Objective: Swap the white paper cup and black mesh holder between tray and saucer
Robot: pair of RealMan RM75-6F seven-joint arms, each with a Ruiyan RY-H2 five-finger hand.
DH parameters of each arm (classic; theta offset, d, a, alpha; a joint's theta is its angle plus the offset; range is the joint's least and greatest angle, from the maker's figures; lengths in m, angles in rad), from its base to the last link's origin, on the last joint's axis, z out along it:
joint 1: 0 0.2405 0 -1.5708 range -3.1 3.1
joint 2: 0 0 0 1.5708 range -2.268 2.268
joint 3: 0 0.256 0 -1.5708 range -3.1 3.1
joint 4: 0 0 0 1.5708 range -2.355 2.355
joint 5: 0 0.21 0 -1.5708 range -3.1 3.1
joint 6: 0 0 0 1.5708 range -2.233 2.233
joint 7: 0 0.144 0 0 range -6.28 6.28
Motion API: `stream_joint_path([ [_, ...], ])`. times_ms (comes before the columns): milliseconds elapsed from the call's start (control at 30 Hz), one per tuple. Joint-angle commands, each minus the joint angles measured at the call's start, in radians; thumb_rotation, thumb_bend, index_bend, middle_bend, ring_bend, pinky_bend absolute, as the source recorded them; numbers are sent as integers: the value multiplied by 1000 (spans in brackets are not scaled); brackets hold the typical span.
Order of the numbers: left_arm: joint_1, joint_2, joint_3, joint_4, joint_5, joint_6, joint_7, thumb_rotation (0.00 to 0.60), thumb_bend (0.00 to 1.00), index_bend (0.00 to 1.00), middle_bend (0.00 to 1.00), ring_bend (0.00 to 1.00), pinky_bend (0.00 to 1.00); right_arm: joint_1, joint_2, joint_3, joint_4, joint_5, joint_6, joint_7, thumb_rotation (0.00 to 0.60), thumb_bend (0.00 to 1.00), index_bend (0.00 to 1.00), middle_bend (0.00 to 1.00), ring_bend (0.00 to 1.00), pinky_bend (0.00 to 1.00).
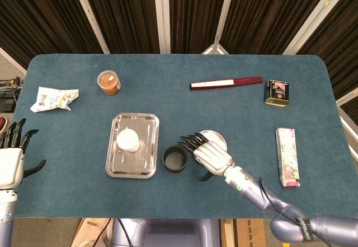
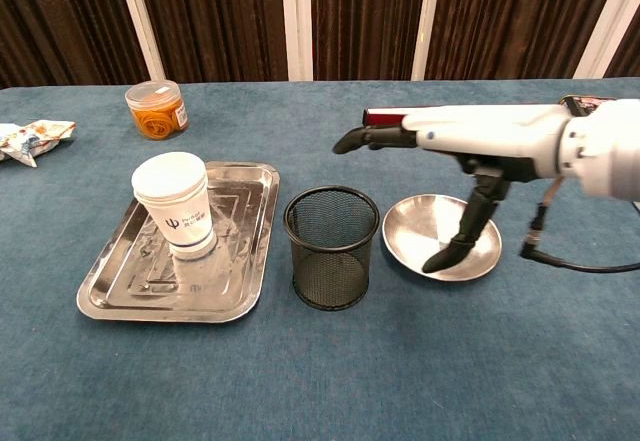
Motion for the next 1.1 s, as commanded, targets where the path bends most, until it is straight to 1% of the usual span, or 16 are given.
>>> stream_joint_path([
  [33,3,4,-4,-5,-5,-9,-6,600,144,223,0,0,126,58,-60,15,30,93,-10,-80,600,0,0,0,0,0],
  [167,4,4,-11,-4,-7,-15,-8,600,147,223,0,0,126,104,-104,13,51,171,-12,-126,600,0,0,3,0,0],
  [233,6,4,-15,-3,-7,-16,-10,600,148,223,0,0,126,127,-126,10,65,204,-9,-151,600,0,0,22,13,0],
  [333,9,4,-21,-2,-9,-15,-15,600,149,224,0,0,127,153,-153,6,85,240,7,-183,600,0,7,70,66,0],
  [467,14,3,-30,0,-9,-11,-28,600,150,224,0,0,127,173,-180,1,99,277,37,-209,600,0,110,180,181,0],
  [600,16,3,-36,1,-7,-12,-40,600,151,224,0,0,127,182,-202,-11,113,288,79,-237,600,0,241,302,303,26],
  [733,20,3,-41,0,-5,-11,-49,600,152,226,0,0,128,186,-222,-28,131,280,118,-266,600,0,330,381,388,81],
  [800,22,2,-44,1,-4,-8,-51,600,152,228,0,0,128,183,-228,-31,133,274,132,-259,600,0,374,414,424,113],
  [933,26,1,-50,2,-3,-2,-55,600,152,229,0,0,128,172,-217,-29,128,241,162,-238,600,0,425,452,454,143],
  [1000,28,0,-54,4,-5,0,-52,600,152,230,0,0,128,166,-197,-25,113,228,177,-232,600,0,434,456,457,145],
  [1100,29,0,-58,5,-8,-2,-50,600,152,230,0,0,128,149,-137,-10,70,217,208,-222,600,0,435,456,457,145],
])
